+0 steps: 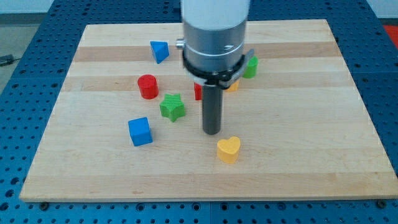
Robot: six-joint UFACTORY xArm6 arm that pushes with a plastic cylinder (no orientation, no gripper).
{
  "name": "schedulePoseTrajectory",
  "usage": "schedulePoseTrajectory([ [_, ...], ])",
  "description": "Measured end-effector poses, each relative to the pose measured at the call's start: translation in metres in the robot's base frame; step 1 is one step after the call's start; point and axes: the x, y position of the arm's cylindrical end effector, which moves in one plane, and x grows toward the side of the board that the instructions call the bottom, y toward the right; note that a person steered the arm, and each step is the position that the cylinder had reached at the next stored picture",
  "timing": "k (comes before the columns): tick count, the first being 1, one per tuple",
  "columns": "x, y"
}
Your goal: Place the green blocks above the yellow hexagon
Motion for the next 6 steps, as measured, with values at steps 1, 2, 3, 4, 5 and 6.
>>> schedulePoseTrajectory([
  [1,0.0,-0.012],
  [2,0.0,-0.055],
  [3,0.0,-0.086],
  [4,-0.013,-0.113],
  [5,-0.04,-0.117],
  [6,-0.051,-0.113],
])
